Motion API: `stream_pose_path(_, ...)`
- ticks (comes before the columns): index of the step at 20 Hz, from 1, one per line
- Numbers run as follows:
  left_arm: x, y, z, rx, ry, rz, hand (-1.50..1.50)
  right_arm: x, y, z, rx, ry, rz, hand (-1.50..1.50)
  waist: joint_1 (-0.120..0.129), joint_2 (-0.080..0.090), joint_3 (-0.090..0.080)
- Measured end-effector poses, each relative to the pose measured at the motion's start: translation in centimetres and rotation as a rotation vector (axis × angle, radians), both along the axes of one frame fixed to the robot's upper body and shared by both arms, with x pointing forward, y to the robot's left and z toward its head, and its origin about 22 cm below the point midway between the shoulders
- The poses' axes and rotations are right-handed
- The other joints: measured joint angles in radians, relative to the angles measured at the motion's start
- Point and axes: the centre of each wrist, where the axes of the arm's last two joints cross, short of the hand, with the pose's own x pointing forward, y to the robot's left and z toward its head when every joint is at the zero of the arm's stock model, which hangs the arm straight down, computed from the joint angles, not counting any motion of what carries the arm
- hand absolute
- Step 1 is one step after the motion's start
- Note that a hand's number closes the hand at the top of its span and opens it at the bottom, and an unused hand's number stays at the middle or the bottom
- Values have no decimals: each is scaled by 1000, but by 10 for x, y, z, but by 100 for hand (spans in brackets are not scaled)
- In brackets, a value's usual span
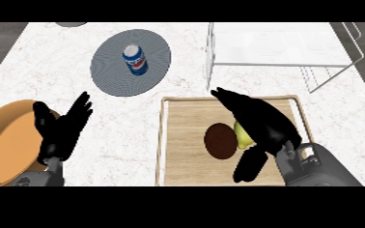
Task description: Pick the cupcake from the tray and place it in the tiered shelf
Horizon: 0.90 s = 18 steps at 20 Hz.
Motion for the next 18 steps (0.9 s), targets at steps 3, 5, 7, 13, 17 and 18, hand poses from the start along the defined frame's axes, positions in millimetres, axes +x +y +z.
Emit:
stream_pose_path(3, 0, 2, -2, -1, 1, 1, 0, -5, 5, -3, 0, -4, -3, -150, -1, 0, 1)
stream_pose_path(5, -1, 4, -4, -2, -9, 3, 0, -12, 3, -10, -6, -3, -5, -150, -1, -1, 1)
stream_pose_path(7, 0, 2, -3, -4, -4, 2, 0, -9, 10, -21, -21, -8, -14, -150, 0, 0, 1)
stream_pose_path(13, -4, 1, -4, 6, -5, 1, 0, -10, 18, -35, -70, -28, -42, -150, 0, 0, 1)
stream_pose_path(17, -3, 4, -3, 3, -5, -4, 0, -1, 17, -52, -86, -54, -49, -150, 2, -1, 2)
stream_pose_path(18, -3, 2, -2, 0, 0, -5, 0, 0, 17, -53, -86, -59, -49, -150, 1, 0, 2)
